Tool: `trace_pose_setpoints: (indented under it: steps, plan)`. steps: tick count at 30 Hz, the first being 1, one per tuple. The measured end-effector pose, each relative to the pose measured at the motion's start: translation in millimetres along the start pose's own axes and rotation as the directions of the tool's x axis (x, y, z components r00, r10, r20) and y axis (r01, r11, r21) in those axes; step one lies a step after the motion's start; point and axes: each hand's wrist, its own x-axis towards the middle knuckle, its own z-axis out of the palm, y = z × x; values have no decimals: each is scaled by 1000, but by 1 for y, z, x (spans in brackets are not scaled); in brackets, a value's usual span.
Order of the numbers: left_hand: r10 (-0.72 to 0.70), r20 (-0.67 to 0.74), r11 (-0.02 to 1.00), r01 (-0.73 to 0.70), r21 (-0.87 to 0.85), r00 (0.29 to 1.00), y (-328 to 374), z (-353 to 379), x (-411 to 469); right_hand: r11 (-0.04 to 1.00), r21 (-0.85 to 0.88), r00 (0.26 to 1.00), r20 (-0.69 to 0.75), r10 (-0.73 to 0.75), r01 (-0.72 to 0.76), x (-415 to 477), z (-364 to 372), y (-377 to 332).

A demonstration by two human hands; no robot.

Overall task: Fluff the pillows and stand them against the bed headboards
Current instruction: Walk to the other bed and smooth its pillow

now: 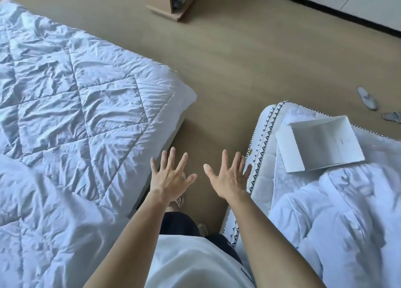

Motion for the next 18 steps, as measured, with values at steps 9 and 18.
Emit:
trace_pose_setpoints:
  steps: [9,18]
  plan:
    - [99,40,994,-101,34,994,-35,-82,127,993,19,993,38,114,-115,101,-51,-67]
    - [129,24,991,-129,30,991,-31,-150,245,992,32,992,6,123,-123,217,-106,-89]
